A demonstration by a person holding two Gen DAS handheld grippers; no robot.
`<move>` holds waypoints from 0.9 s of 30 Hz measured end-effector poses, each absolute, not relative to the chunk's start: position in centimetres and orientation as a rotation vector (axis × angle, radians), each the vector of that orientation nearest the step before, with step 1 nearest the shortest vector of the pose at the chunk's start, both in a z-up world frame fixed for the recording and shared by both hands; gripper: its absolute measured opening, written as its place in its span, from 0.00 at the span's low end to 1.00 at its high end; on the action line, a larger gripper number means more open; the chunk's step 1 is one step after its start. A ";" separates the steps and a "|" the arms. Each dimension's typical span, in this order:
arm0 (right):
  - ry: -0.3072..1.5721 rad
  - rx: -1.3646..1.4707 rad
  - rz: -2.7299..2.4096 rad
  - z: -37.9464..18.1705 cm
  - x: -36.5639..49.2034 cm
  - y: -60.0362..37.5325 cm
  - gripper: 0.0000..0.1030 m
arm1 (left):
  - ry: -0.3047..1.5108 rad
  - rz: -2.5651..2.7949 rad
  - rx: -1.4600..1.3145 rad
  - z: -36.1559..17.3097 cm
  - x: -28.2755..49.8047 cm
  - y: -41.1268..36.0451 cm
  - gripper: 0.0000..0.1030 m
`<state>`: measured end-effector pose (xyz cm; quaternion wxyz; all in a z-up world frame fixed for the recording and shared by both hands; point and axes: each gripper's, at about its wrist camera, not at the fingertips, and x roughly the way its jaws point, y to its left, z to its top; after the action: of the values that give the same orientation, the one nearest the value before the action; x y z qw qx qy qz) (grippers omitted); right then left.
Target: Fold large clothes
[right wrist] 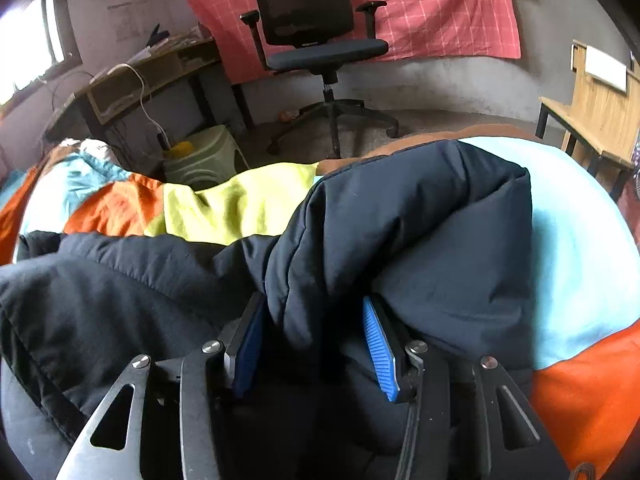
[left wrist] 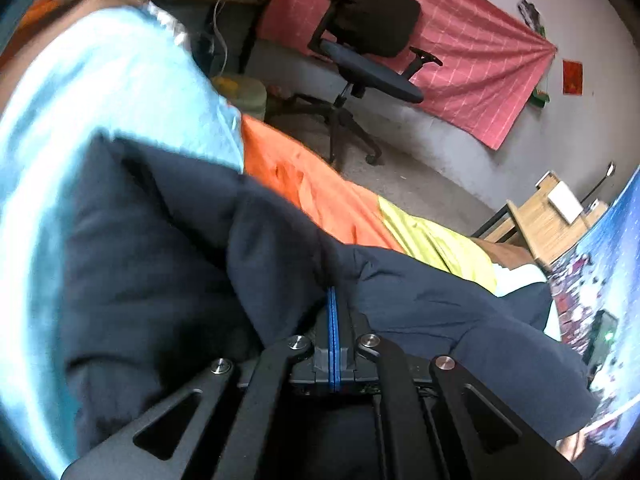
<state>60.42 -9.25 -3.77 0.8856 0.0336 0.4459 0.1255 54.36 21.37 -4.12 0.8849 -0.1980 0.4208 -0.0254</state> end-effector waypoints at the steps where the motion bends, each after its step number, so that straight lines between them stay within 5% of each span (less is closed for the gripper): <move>1: 0.918 0.061 0.252 -3.3 60.3 -9.1 0.43 | 0.839 -0.059 -0.373 -2.9 53.9 20.7 0.04; 5: 0.788 -0.026 0.245 0.8 58.3 -8.2 0.43 | 0.706 -0.193 -0.277 1.1 52.5 16.8 0.15; 9: 0.753 -0.024 0.396 3.4 57.3 -6.3 0.44 | 0.769 -0.382 -0.206 1.5 52.5 12.1 0.15; 27: 0.912 -0.162 0.570 -3.3 55.8 -4.6 0.43 | 0.869 -0.366 0.021 -7.0 50.6 7.8 0.16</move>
<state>55.75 -4.57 -3.30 0.8557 -0.0771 0.4340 0.2710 50.59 7.77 -7.03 0.8909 0.0100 0.4184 -0.1763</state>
